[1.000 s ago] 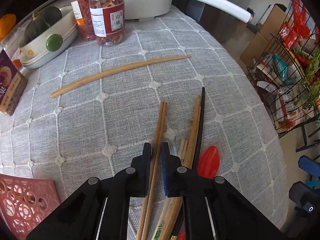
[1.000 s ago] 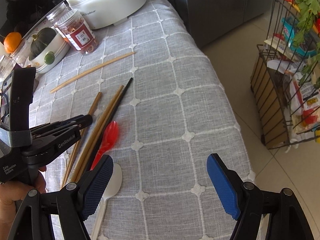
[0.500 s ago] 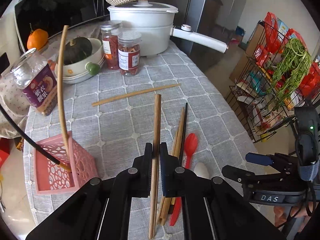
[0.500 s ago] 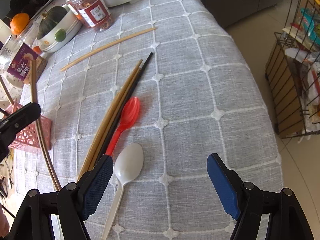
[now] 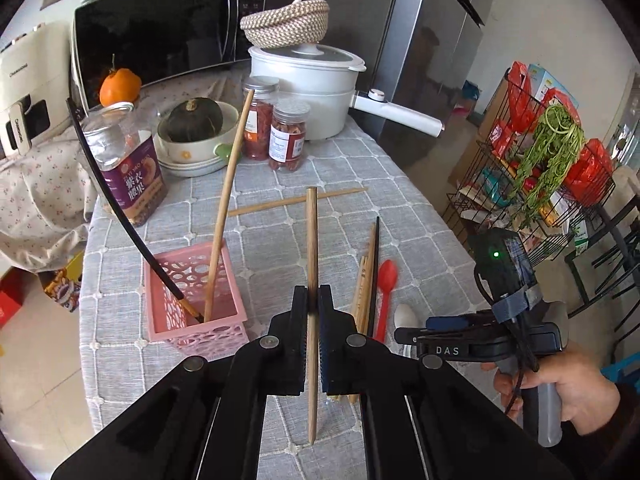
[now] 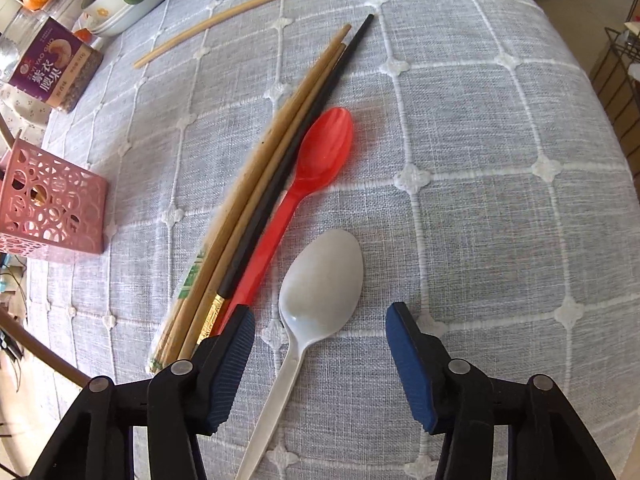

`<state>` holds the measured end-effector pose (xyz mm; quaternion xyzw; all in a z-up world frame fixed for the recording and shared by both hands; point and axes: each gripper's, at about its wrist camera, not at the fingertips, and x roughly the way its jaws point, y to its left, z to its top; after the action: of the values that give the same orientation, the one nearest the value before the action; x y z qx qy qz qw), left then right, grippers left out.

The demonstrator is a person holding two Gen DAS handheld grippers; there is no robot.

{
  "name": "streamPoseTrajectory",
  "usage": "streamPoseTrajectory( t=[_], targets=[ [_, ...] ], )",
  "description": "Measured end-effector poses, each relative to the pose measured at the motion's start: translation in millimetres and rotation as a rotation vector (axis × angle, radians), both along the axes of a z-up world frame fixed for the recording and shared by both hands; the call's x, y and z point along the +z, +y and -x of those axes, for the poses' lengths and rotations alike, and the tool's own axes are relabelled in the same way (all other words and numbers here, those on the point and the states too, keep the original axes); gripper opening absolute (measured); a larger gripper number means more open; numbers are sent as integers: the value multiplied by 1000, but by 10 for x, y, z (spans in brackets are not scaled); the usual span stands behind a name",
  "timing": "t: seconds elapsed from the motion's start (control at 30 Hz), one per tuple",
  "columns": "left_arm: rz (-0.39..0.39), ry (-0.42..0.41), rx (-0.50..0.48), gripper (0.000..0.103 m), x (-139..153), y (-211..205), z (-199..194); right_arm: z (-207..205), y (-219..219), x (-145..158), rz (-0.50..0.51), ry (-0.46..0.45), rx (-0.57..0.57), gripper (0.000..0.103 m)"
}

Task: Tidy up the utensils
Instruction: 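Grasp and lift the white spoon with the right tool while the left tool carries its chopstick to the holder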

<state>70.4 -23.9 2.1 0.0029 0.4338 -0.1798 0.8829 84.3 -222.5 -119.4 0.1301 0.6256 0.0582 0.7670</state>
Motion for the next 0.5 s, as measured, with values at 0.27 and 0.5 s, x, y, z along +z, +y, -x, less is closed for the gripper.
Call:
streamPoseTrajectory(
  t=[0.27,0.5],
  targets=[
    [20,-19,-9,5,74,168,96,-47,141,-36,99,-2,24,40],
    [49,-69,3,5,244,325,187,-29,143,67,88,-36,11,39]
  ],
)
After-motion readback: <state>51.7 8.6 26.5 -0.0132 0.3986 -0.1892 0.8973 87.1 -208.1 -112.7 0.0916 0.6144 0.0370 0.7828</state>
